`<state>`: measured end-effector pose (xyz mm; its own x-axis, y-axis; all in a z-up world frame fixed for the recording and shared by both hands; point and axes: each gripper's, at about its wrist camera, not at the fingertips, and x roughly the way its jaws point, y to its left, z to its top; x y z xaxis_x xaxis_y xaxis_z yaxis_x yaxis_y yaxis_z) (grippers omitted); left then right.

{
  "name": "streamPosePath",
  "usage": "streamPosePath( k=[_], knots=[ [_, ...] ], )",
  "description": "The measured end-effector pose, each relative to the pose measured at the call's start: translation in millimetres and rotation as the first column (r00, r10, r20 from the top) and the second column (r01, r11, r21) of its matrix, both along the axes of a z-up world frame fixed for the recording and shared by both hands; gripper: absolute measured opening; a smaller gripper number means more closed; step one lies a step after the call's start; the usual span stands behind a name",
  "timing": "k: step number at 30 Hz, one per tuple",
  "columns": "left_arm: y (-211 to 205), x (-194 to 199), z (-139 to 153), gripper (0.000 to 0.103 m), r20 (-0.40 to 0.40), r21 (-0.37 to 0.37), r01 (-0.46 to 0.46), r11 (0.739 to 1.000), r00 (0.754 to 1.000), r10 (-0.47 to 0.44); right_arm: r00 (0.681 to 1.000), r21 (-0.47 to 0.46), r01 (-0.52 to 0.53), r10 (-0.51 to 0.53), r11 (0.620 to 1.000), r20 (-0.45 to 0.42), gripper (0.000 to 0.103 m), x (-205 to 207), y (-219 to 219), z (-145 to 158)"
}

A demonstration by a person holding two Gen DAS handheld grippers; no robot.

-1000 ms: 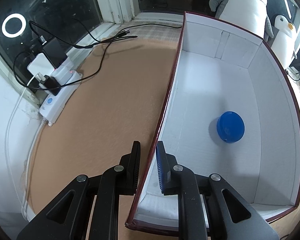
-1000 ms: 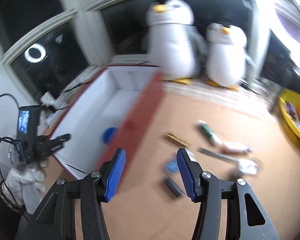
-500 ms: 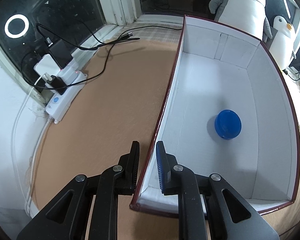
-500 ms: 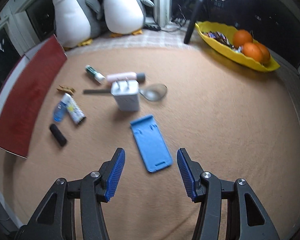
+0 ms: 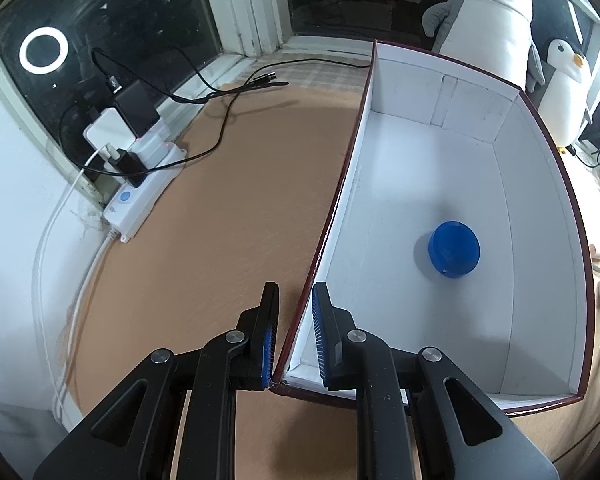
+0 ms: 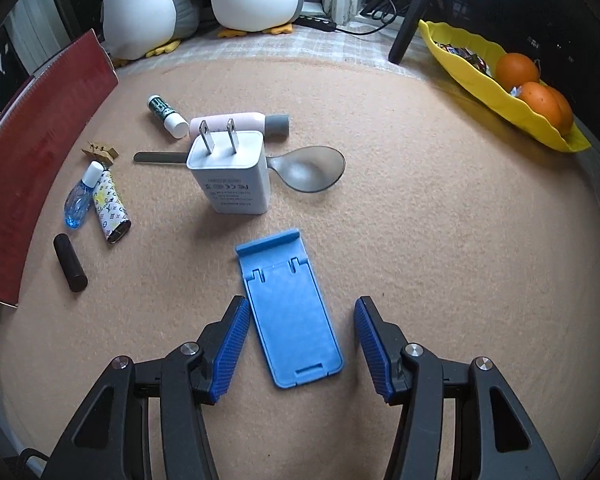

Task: Organize rigid objects
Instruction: 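Grasp the blue phone stand with the right gripper, then carry the blue phone stand into the box and release it beside the lid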

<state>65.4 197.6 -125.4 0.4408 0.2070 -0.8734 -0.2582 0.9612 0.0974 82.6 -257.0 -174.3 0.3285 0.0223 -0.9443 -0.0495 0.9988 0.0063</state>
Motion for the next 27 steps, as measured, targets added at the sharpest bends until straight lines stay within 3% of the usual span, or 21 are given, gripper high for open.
streamPosePath(
  k=[5, 9, 16, 27],
  knots=[
    [2.1, 0.0, -0.3, 0.016, 0.001, -0.013, -0.011, 1.0, 1.0, 0.011, 1.0, 0.012, -0.025, 0.025, 1.0, -0.016, 0.049, 1.5, 1.0, -2.9],
    [3.2, -0.3, -0.4, 0.016, 0.002, -0.013, -0.012, 1.0, 1.0, 0.012, 0.999, 0.016, -0.044, 0.045, 0.999, -0.021, 0.035, -2.0, 5.1, -2.4],
    [3.4, -0.3, -0.2, 0.016, 0.002, -0.014, -0.009, 1.0, 1.0, 0.009, 1.0, 0.039, -0.012, 0.013, 0.999, -0.012, 0.034, -7.6, 2.9, 1.3],
    [3.9, 2.5, -3.0, 0.015, 0.004, -0.03, 0.0, 1.0, 1.0, 0.0, 0.993, 0.091, -0.048, 0.038, 0.995, 0.113, 0.034, -21.6, 28.3, 66.5]
  ],
)
